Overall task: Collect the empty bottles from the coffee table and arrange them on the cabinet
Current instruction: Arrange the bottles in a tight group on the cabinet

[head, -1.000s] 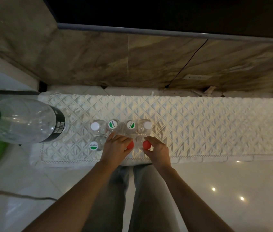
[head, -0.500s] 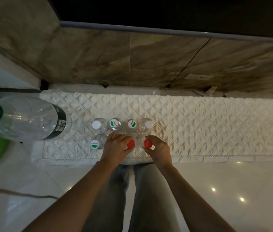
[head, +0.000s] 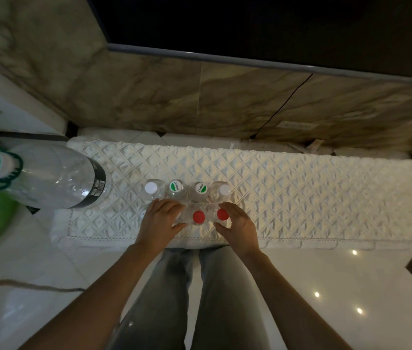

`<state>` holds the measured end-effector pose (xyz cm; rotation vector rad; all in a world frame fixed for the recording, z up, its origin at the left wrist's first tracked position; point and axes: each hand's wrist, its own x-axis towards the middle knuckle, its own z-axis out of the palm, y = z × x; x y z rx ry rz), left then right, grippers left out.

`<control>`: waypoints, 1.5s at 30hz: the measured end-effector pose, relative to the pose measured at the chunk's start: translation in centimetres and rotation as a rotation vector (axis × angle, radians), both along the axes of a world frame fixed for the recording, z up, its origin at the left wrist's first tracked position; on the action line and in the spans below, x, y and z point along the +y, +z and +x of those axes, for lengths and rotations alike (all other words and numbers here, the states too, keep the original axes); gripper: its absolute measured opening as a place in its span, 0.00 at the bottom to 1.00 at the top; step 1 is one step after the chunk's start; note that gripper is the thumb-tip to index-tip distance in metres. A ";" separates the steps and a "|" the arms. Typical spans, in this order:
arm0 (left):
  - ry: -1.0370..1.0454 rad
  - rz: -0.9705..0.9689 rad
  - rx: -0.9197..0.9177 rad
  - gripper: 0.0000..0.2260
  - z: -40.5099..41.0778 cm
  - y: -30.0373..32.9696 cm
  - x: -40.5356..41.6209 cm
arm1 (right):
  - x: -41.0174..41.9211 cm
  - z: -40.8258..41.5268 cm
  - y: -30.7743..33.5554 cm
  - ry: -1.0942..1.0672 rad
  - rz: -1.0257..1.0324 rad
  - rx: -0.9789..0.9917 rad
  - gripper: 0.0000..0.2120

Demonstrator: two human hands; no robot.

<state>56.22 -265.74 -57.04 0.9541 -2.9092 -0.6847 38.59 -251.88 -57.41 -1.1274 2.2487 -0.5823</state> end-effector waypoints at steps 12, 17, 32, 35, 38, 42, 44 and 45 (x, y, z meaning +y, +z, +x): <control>0.267 0.111 -0.037 0.20 6.2 -0.2 -1.9 | -4.3 4.7 0.4 0.176 -0.067 -0.009 0.22; 0.316 0.168 0.004 0.19 5.9 -1.4 -1.8 | -6.7 6.4 -1.3 0.287 0.049 0.019 0.25; 0.312 0.156 0.083 0.18 5.4 -1.9 -1.8 | -7.5 6.2 -2.8 0.266 0.050 0.095 0.18; 0.313 0.189 0.089 0.17 5.3 -2.0 -1.9 | -7.5 6.3 -2.8 0.246 0.055 0.091 0.18; 0.313 0.195 0.092 0.17 5.4 -2.1 -2.0 | -7.6 6.4 -2.7 0.242 0.065 0.078 0.19; 0.304 0.205 0.092 0.18 5.4 -2.0 -1.9 | -7.7 6.3 -2.4 0.242 0.078 0.050 0.19; 0.281 0.206 0.086 0.19 5.1 -2.0 -1.8 | -7.3 6.2 -2.2 0.236 0.072 0.045 0.21; 0.271 0.205 0.079 0.20 4.9 -2.0 -1.7 | -7.1 6.0 -2.0 0.223 0.069 0.044 0.22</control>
